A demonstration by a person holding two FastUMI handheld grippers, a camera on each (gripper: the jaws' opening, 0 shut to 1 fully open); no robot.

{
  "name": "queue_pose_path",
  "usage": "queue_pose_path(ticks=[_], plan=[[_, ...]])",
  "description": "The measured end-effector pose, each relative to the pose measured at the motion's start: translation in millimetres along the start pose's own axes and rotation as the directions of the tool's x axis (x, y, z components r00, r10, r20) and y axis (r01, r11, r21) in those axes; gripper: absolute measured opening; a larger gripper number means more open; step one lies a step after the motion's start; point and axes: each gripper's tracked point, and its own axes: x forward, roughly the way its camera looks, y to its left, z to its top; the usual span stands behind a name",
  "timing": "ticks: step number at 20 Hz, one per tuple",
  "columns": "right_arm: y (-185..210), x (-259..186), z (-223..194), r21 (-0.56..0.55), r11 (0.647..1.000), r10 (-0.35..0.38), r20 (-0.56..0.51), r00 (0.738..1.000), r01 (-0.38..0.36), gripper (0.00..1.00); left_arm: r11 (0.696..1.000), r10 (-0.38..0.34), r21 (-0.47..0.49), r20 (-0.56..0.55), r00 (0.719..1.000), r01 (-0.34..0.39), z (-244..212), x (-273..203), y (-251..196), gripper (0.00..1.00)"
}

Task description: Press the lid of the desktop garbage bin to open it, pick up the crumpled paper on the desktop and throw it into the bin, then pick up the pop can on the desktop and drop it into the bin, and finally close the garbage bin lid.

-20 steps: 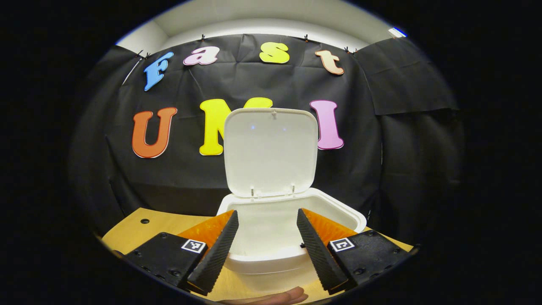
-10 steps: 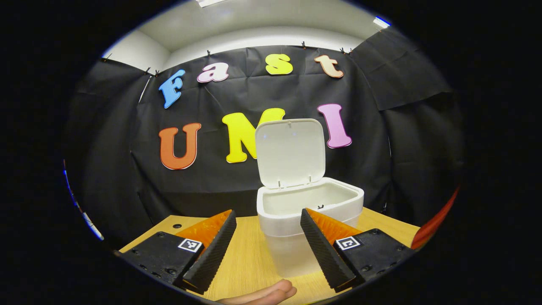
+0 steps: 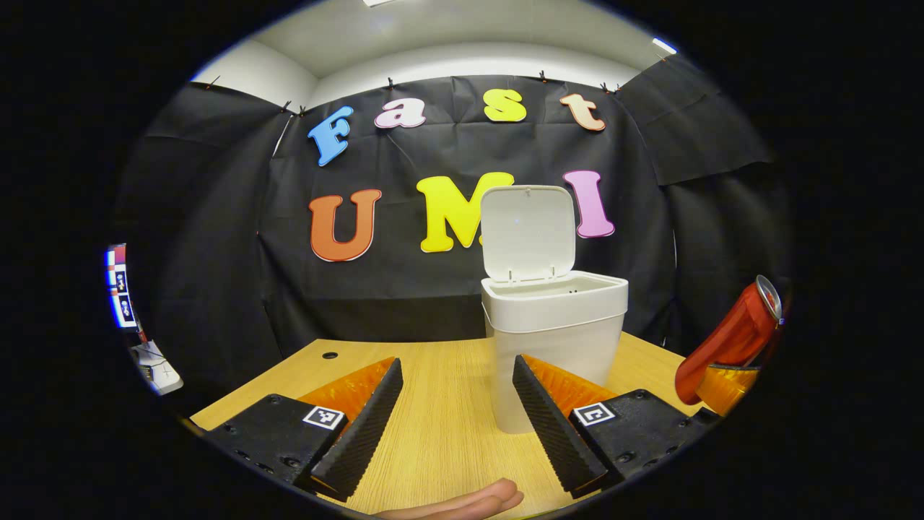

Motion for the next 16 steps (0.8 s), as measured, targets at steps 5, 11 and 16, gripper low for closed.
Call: queue_pose_path(ticks=[5, 11, 16], plan=[[4, 5, 3, 0.004, 0.999, -0.045, -0.020, 0.999, 0.045, 0.78, 1.000, -0.026, -0.004, 0.026, 0.999, 0.026, -3, -12, 8, 0.99], [17, 27, 20, -0.020, 0.997, -0.070, -0.071, 0.995, 0.069, 0.78, 1.000, 0.009, -0.007, 0.024, 1.000, -0.009, -9, -16, 34, 0.99], [14, 51, 60, -0.016, 0.996, -0.090, -0.075, 0.993, 0.089, 0.79, 0.997, 0.081, 0.004, 0.038, 0.996, -0.081, -11, -11, 62, 0.99]])
